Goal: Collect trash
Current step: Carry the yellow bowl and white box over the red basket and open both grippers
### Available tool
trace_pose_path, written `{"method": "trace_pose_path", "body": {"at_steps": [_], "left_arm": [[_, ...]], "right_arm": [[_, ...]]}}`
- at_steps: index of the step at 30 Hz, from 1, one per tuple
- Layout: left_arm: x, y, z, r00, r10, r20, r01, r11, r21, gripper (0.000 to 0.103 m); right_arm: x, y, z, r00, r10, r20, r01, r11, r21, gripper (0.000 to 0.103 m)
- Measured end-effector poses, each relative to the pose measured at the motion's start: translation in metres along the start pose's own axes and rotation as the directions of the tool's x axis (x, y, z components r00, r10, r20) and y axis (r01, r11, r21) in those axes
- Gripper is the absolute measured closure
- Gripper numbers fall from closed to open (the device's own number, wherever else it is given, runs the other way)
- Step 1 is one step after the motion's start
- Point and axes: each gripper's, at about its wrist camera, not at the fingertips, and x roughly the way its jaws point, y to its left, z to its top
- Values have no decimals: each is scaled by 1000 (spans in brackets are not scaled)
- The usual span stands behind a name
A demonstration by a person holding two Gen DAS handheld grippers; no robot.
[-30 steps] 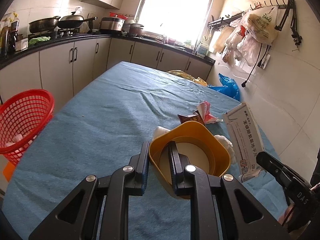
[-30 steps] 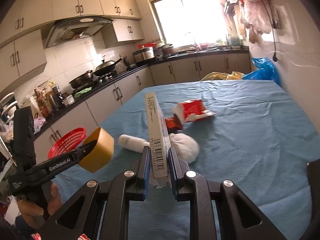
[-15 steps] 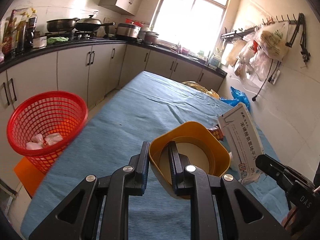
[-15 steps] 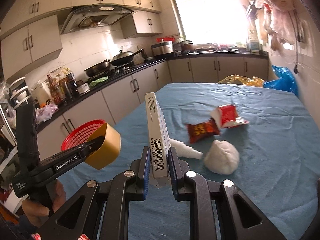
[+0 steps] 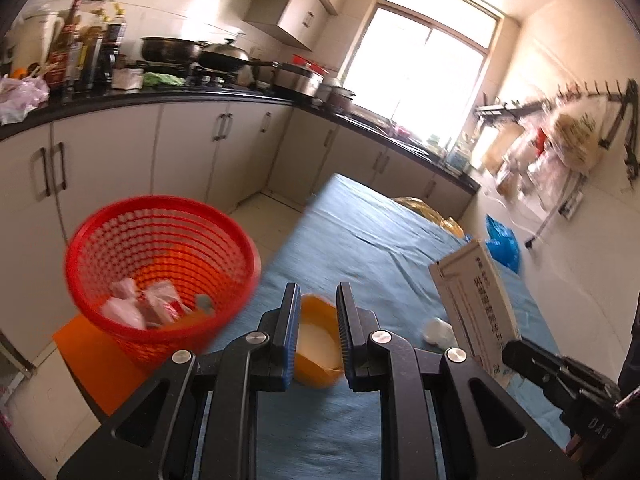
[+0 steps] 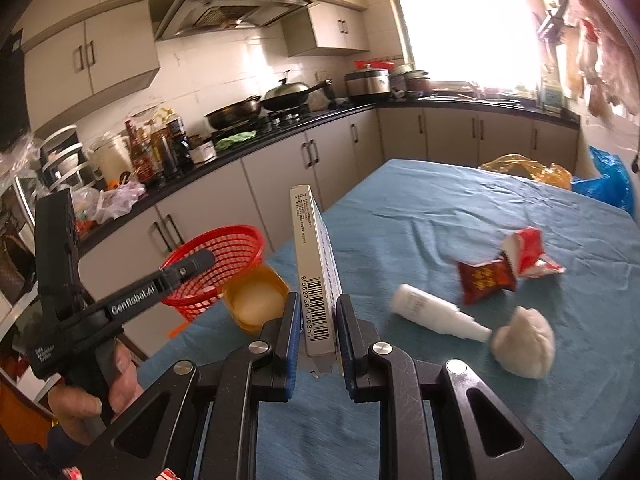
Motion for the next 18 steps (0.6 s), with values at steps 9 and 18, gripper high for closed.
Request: {"method": "trace_pose_path", "body": {"at_steps": [9, 18], "left_arm": [[-3, 56, 25, 999, 50, 8, -49, 993, -106, 85], [24, 30, 6, 967, -86, -241, 92, 996, 13, 72]], "right_arm": [[38, 34, 29, 996, 78, -37, -80, 996, -45, 84], [23, 34, 39, 996, 81, 25, -81, 996, -23, 84]]}}
